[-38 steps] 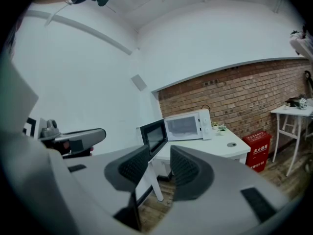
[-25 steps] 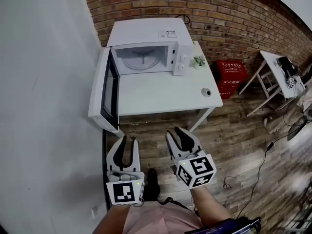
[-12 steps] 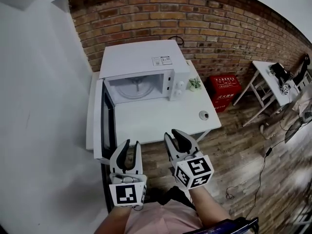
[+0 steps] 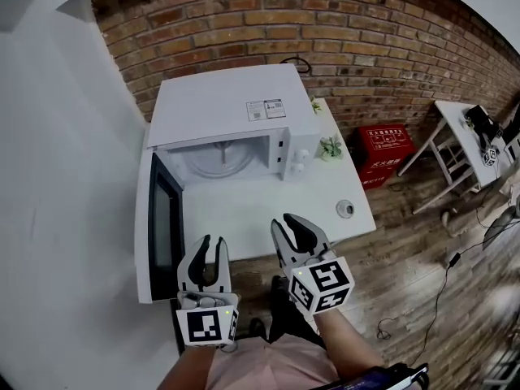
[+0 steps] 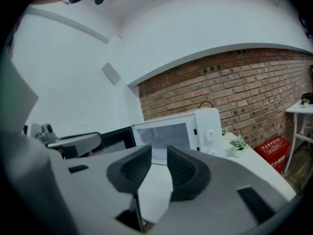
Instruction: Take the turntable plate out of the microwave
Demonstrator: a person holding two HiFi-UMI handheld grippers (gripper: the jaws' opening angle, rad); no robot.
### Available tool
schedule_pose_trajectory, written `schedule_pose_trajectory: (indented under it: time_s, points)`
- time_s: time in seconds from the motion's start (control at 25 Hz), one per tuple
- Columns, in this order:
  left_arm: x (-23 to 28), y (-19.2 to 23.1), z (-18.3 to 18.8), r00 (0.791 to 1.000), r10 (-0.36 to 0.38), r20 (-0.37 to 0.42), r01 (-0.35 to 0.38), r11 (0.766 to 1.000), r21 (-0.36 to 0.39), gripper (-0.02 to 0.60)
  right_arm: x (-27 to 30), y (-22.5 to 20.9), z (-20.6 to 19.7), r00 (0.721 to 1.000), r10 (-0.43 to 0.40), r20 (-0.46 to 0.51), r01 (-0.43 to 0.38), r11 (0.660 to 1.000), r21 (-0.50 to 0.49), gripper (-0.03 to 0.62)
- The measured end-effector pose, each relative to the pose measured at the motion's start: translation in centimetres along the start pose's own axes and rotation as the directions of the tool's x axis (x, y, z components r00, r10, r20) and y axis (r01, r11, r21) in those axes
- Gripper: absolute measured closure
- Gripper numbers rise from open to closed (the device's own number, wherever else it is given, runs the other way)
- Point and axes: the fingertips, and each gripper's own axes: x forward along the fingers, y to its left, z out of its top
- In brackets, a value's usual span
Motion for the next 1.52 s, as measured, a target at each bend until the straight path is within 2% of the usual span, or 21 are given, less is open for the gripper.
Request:
schedule_pose_trajectory:
  time_s: [0.36, 0.6, 0.8, 1.0, 1.16, 1.32, 1.52]
  points:
    - [8.3, 2.8, -1.0, 0.991, 0.123, -0.043, -0.122, 0.992, 0.028, 0.494, 9.1, -3.6, -0.1, 0.987, 0.148, -0.064, -0.145, 0.989, 0.04, 0.493]
    - [10.7, 4.6, 0.4, 0.977, 0.207, -0.044, -0.205, 0.978, 0.043, 0.494, 13.3, -3.0, 1.6, 0.964, 0.251, -0.082, -0.249, 0.968, 0.035, 0.496]
    - [12.2, 6.6, 0.1, 0.968, 0.244, -0.053, -0.243, 0.97, 0.033, 0.494, 16.2, -2.0, 1.4, 0.949, 0.295, -0.112, -0.294, 0.955, 0.024, 0.496]
    - [13.9, 8.1, -2.4, 0.972, 0.219, -0.089, -0.22, 0.975, 0.0, 0.495, 19.0, -2.2, -1.7, 0.938, 0.293, -0.186, -0.281, 0.956, 0.09, 0.496]
    - [15.3, 8.7, -4.9, 0.977, 0.173, -0.126, -0.176, 0.984, -0.015, 0.494, 20.6, -2.7, -5.8, 0.93, 0.258, -0.261, -0.234, 0.965, 0.12, 0.496]
    - [15.9, 8.4, -7.9, 0.976, 0.125, -0.181, -0.139, 0.988, -0.065, 0.494, 21.9, -2.8, -10.3, 0.912, 0.243, -0.331, -0.203, 0.968, 0.151, 0.496]
    - [15.4, 8.5, -10.4, 0.969, 0.099, -0.226, -0.13, 0.983, -0.126, 0.494, 22.8, -2.2, -13.0, 0.909, 0.256, -0.328, -0.171, 0.948, 0.267, 0.483]
